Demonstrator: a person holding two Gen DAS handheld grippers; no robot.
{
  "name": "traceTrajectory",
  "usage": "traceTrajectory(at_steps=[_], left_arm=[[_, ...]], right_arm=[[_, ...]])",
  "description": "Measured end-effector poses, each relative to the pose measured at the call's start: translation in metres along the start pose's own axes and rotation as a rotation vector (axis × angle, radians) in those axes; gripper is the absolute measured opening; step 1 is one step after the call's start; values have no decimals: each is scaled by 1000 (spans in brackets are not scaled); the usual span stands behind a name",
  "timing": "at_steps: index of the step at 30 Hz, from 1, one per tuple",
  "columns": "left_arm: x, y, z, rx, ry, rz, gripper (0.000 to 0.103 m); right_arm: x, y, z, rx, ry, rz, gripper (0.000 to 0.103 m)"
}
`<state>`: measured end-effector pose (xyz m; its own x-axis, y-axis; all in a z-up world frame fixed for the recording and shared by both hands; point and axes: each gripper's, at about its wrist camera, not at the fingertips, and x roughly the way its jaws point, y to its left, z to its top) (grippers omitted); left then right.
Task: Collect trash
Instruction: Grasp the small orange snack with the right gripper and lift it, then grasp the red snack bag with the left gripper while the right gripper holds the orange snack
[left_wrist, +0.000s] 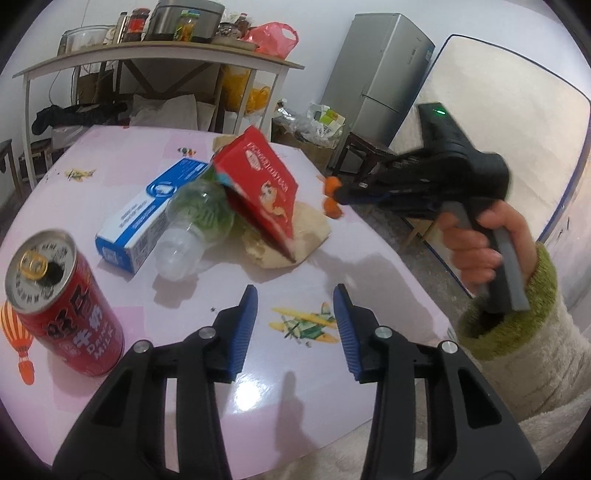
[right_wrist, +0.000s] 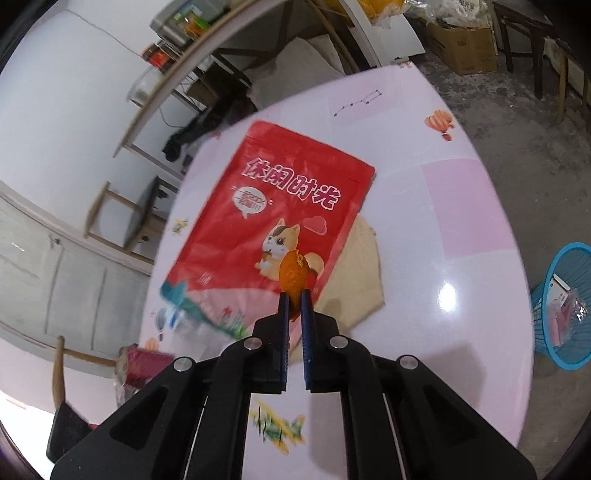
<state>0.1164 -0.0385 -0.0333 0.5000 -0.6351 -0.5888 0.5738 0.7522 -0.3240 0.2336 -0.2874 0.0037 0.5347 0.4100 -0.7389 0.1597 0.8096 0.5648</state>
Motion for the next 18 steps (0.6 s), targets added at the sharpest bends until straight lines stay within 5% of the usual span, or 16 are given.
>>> traceTrajectory(at_steps=[9, 18], left_arm=[[0, -11, 21, 20, -15, 24, 40], [4, -21, 38, 47, -21, 85, 41]], right_arm=[[-55, -30, -50, 45, 22, 98, 7], [-19, -61, -89, 93, 104, 45, 7]])
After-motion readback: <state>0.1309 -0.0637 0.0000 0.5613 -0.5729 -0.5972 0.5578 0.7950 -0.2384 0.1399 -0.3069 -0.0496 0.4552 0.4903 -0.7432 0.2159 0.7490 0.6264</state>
